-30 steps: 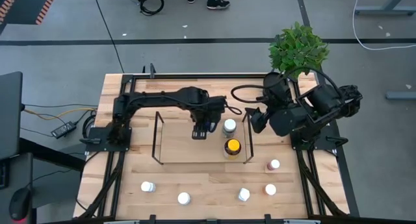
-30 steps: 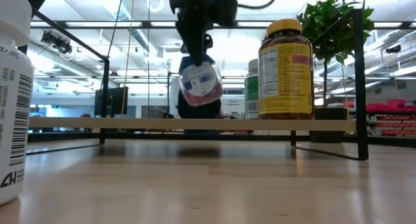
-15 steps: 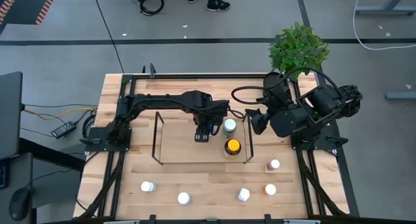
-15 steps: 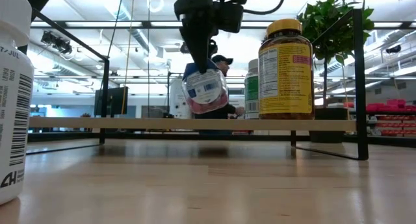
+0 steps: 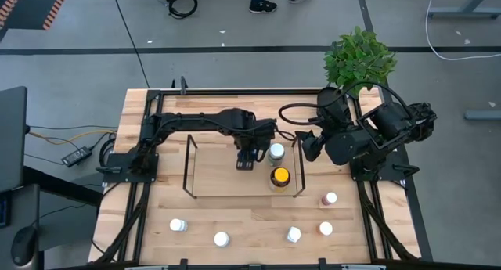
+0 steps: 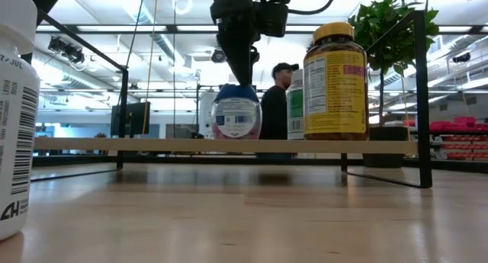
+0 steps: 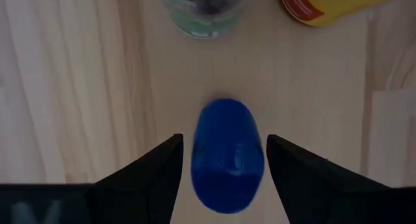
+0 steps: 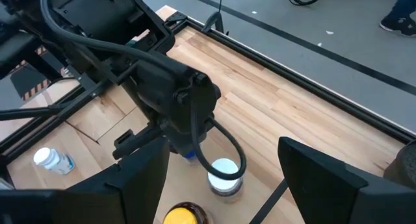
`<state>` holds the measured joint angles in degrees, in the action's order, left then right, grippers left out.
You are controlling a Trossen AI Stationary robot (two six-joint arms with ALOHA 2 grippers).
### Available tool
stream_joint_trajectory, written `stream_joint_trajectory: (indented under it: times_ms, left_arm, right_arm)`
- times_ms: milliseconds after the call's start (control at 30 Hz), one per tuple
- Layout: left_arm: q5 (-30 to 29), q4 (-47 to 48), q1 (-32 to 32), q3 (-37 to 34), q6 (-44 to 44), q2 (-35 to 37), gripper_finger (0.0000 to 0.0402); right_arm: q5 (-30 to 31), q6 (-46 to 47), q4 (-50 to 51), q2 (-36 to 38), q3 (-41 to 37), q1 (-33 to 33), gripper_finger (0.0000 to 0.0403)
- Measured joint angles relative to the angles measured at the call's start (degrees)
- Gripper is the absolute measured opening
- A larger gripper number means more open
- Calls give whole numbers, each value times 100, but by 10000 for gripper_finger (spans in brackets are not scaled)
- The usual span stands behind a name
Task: Pick and place medicine bottles onto shelf by color
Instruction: Put the blue medicine bottle on the shelf, then put the white and green medicine bottle on the shelf
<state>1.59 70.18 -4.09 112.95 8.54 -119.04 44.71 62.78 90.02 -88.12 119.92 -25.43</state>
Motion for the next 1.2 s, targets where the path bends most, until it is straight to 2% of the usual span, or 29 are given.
stream_joint_trajectory:
  times_ms: [267, 500, 667, 833, 1033, 1200]
  left_arm:
    - [-1, 416, -14, 153, -46, 116, 229]
    - [92, 947, 149, 1211, -527, 199, 228]
    - [318, 1258, 499, 1913, -785, 296, 215]
    - [384, 1787, 1043, 2074, -684, 456, 197]
    - [362, 1895, 1766, 2074, -1114, 705, 174]
    - [207, 1965, 2340, 2070, -1474, 863, 156]
  right_arm:
    - [-2, -1, 0, -4, 0, 0, 293]
    - [-2, -37, 0, -4, 0, 0, 293]
    - [-20, -74, -2, -4, -56, -10, 293]
    - [-105, -130, -7, 1, -341, -275, 293]
    - [-110, 661, -68, -3, -1050, -934, 293]
    - [-103, 1732, -855, -2, -1749, -1562, 293]
